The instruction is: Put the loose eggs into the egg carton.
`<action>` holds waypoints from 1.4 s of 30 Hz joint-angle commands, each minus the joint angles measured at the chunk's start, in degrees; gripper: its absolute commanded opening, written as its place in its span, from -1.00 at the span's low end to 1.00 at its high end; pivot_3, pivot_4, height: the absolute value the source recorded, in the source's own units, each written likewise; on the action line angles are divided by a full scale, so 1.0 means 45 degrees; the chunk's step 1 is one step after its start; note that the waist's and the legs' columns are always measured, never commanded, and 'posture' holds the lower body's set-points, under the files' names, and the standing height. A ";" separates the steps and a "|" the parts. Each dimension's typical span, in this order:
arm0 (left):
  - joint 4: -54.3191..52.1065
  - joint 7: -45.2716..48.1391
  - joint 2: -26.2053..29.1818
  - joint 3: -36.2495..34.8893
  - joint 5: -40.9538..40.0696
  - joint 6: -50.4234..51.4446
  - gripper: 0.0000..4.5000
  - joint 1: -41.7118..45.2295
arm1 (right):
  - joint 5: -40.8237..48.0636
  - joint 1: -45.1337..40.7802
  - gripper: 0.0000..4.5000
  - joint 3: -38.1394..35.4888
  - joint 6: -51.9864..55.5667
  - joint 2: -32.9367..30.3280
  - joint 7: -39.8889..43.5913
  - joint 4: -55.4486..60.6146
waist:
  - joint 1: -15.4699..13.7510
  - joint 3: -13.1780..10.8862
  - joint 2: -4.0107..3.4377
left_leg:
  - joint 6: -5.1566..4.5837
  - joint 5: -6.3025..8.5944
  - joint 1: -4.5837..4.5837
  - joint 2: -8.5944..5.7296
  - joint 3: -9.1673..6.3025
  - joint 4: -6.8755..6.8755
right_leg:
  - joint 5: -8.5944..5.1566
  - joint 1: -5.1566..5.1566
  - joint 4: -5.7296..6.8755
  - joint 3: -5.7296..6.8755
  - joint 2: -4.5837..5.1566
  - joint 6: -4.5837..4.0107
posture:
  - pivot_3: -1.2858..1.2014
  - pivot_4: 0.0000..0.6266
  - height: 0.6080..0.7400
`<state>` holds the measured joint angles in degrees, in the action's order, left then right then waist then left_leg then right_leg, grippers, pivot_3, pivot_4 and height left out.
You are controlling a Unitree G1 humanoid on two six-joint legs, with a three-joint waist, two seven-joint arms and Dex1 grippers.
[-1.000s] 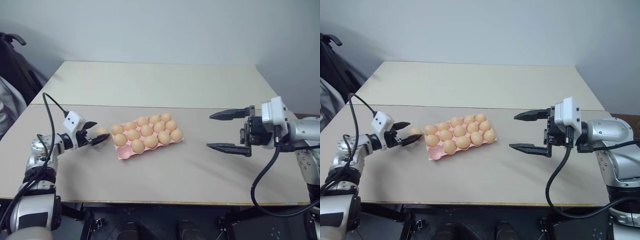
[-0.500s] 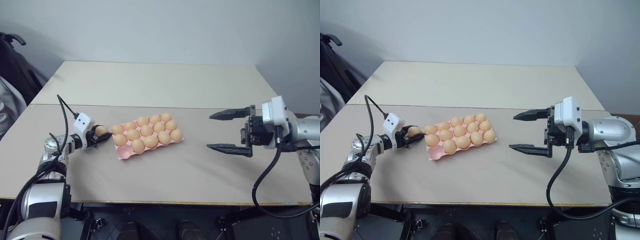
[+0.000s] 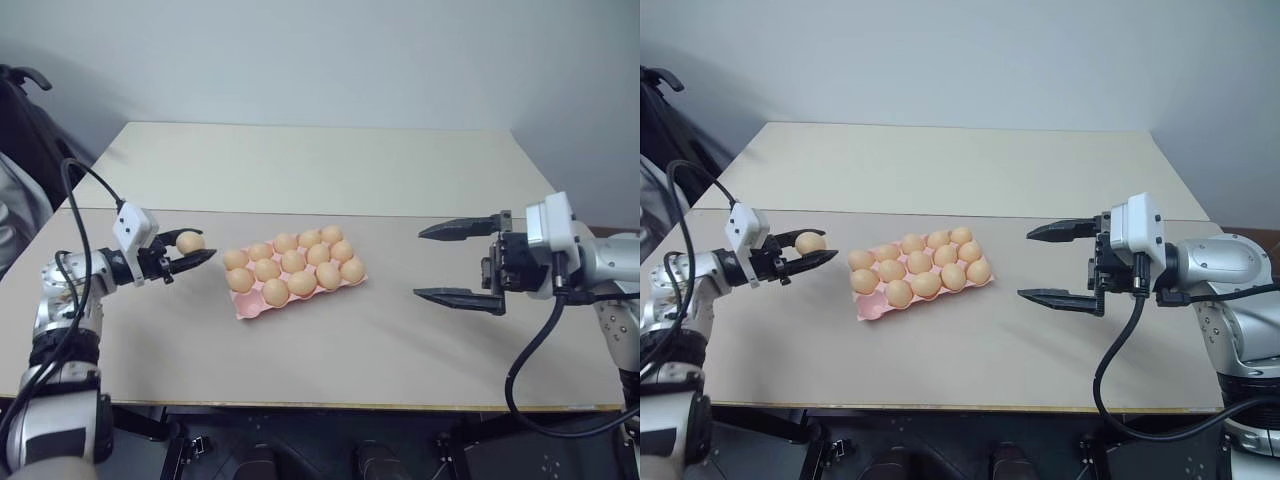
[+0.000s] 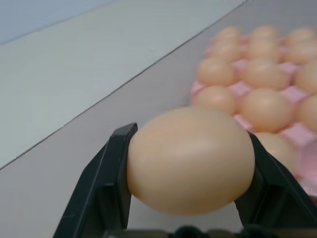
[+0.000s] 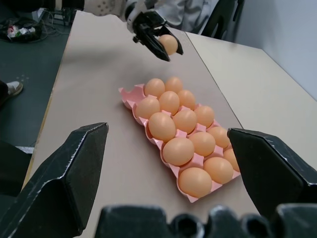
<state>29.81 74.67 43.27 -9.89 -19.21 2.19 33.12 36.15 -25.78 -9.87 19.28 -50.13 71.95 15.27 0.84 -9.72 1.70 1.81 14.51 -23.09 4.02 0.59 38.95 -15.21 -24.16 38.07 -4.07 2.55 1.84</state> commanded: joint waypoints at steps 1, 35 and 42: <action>-0.2552 0.0512 0.0221 0.0171 -0.0846 0.1059 0.07 -0.0735 | 0.0165 -0.0176 1.00 -0.0211 -0.0151 -0.0015 0.0006 0.0140 | -0.0009 0.0000 0.0000 | 0.0000 0.0000 0.0003 0.0000 0.0000 0.0002 | 0.0000 0.0001 0.0007 0.0000 0.0000 0.0000 | 0.03 -0.52 1.00; -0.5312 -0.0024 0.0485 -0.0100 -0.1855 0.2702 0.97 -0.1816 | 0.0288 0.0106 1.00 -0.0364 0.0001 -0.0041 0.0082 0.0237 | 0.0014 0.0000 0.0001 | -0.0002 0.0000 0.0003 -0.0002 -0.0005 0.0002 | 0.0000 0.0001 -0.0003 -0.0002 -0.0001 0.0000 | 0.03 -0.52 1.00; -0.7541 -0.0299 0.2105 -0.3764 -0.4415 0.5079 0.97 -0.4250 | 0.0145 0.0077 1.00 -0.0317 0.0013 0.0147 -0.0327 -0.0232 | 0.0043 -0.0001 0.0000 | -0.0003 0.0000 0.0007 0.0004 -0.0003 0.0000 | -0.0001 0.0001 -0.0004 -0.0003 0.0000 0.0001 | 0.03 -0.52 1.00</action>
<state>-0.89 74.17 51.41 -22.08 -35.85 22.85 14.70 36.21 -25.13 -9.81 19.29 -49.58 71.04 14.10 1.04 -9.72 1.70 1.80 14.51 -23.06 4.05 0.58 38.95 -15.22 -24.16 38.05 -4.08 2.55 1.85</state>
